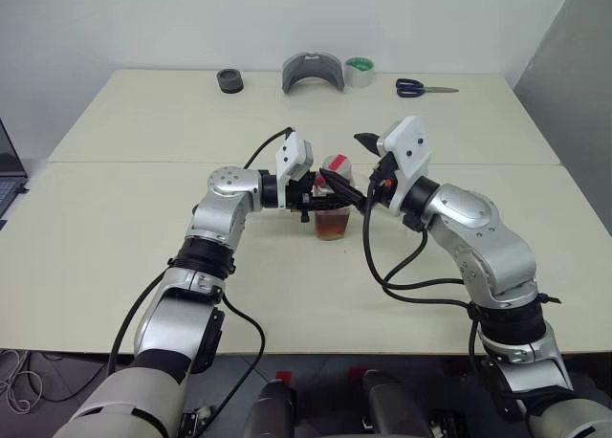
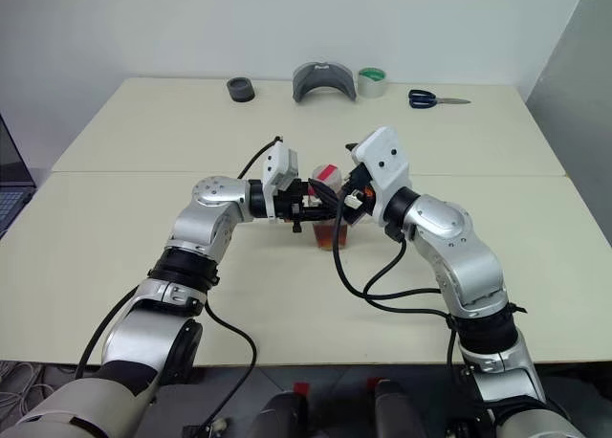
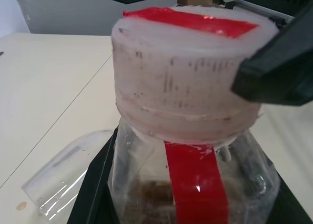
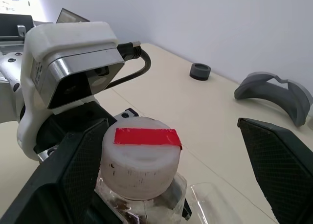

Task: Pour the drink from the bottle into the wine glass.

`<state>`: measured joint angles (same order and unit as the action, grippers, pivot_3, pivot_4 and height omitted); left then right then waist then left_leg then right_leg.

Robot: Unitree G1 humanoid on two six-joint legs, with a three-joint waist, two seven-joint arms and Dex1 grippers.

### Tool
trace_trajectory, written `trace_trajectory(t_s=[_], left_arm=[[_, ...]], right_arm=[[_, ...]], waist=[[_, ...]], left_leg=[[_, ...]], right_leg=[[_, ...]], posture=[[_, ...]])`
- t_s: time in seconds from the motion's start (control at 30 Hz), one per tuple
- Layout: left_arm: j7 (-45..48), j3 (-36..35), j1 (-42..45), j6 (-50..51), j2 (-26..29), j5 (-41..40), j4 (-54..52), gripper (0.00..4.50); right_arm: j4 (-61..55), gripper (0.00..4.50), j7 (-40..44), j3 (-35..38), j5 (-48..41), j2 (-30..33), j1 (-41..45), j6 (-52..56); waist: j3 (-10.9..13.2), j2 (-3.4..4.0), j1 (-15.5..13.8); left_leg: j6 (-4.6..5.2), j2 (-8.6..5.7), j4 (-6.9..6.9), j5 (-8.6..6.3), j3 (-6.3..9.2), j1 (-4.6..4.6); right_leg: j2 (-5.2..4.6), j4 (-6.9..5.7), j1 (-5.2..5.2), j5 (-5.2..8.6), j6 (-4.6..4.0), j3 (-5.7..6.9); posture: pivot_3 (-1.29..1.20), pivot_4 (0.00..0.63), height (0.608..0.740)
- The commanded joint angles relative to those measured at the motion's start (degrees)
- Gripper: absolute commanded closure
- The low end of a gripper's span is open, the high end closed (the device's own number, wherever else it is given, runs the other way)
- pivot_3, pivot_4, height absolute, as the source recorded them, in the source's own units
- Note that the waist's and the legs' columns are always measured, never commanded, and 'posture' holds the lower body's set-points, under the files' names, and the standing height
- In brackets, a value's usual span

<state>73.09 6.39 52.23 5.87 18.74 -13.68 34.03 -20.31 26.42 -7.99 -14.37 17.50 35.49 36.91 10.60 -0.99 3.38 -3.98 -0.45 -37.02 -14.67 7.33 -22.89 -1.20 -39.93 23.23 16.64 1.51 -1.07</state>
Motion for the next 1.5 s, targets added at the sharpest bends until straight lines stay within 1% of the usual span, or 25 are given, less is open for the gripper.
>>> trace_trajectory(t_s=[0.03,0.33,0.4,0.57,0.7,0.8,0.87,0.97,1.07,1.27,1.5], left_arm=[[0.3,-1.4,1.0,-0.5,0.7,-1.2,-2.1,2.76],[0.4,-1.7,1.2,-0.6,1.2,-1.1,-1.7,2.76],[1.1,-1.7,1.5,0.0,1.3,-1.4,-1.4,2.76],[2.5,-2.3,3.6,1.7,1.7,-2.4,0.4,2.76],[3.0,-2.3,4.5,0.7,2.0,-1.9,2.3,2.76],[3.4,-2.2,4.6,0.5,2.0,-1.7,2.4,2.76],[3.6,-2.0,4.5,0.2,1.9,-1.6,2.3,2.76],[3.8,-1.8,4.4,0.2,1.8,-1.6,2.2,2.76],[4.0,-1.8,4.5,0.1,1.8,-1.5,2.2,2.76],[4.0,-1.7,4.4,0.1,1.8,-1.3,2.0,2.76],[4.4,-1.5,3.8,-0.4,1.9,-1.0,1.6,2.76]], right_arm=[[-1.5,0.0,-2.1,4.2,0.3,1.5,-0.1,1.0],[-4.5,0.0,-1.1,5.2,-2.9,2.9,-1.2,3.5],[-5.7,0.0,-0.9,6.4,-6.4,1.7,-1.4,5.3],[-7.9,0.0,-0.8,7.6,-11.4,0.4,-1.0,8.7],[-10.4,0.0,0.4,6.9,-13.9,1.1,-1.3,10.4],[-10.5,0.0,0.1,4.7,-12.4,1.8,-0.8,9.7],[-8.8,0.0,-1.1,2.4,-9.5,2.0,0.4,7.9],[-5.9,0.0,-2.5,-0.3,-5.8,1.0,2.7,5.4],[-3.6,0.0,-3.1,-1.4,-3.9,0.0,4.0,3.8],[0.6,0.0,-4.5,-0.8,-1.1,-1.7,5.3,1.4],[0.0,0.0,-4.4,0.4,-1.0,-0.5,3.8,2.7]], waist=[[0.0,0.0,0.0],[0.0,0.0,0.0],[0.0,0.0,0.0],[0.0,0.0,0.0],[0.0,0.0,0.0],[0.0,0.0,0.0],[0.0,0.0,0.1],[0.0,0.0,0.2],[0.0,0.0,0.1],[0.0,0.0,0.1],[0.0,0.0,0.1]], left_leg=[[0.0,0.0,0.0,0.0,0.0,0.0],[0.0,0.0,0.0,0.0,0.0,0.0],[0.01,0.0,0.0,0.0,0.0,0.0],[0.01,0.0,0.0,0.0,0.0,0.0],[0.01,0.0,0.0,-0.01,0.0,0.0],[0.01,0.0,0.0,-0.01,0.0,0.0],[0.01,0.0,0.0,-0.01,0.0,0.0],[0.01,0.01,0.0,0.0,-0.02,0.01],[0.01,0.01,-0.01,0.0,0.0,0.01],[-0.01,0.0,0.0,0.0,0.02,0.0],[0.0,0.0,0.0,0.0,0.0,0.01]], right_leg=[[0.0,0.0,0.0,0.0,0.0,0.0],[0.0,0.0,0.0,0.0,0.0,0.01],[0.0,0.0,0.0,0.0,0.0,0.0],[0.01,-0.01,0.0,0.0,0.0,0.0],[0.01,0.0,0.0,0.0,0.0,0.01],[0.0,0.0,0.0,0.0,0.0,0.01],[0.01,0.0,0.0,0.0,0.0,0.01],[0.02,-0.01,0.0,0.0,0.0,0.0],[0.02,-0.02,0.01,0.0,0.0,0.01],[0.01,-0.02,0.01,0.0,0.0,0.02],[0.01,-0.02,0.01,0.0,0.0,0.0]], posture=[[0.0,0.15,0.74],[0.0,0.15,0.74],[0.0,0.15,0.74],[0.0,0.15,0.74],[0.0,0.15,0.74],[0.0,0.15,0.74],[0.0,0.15,0.74],[0.0,0.15,0.74],[0.0,0.15,0.74],[0.0,0.15,0.74],[0.0,0.15,0.74]])
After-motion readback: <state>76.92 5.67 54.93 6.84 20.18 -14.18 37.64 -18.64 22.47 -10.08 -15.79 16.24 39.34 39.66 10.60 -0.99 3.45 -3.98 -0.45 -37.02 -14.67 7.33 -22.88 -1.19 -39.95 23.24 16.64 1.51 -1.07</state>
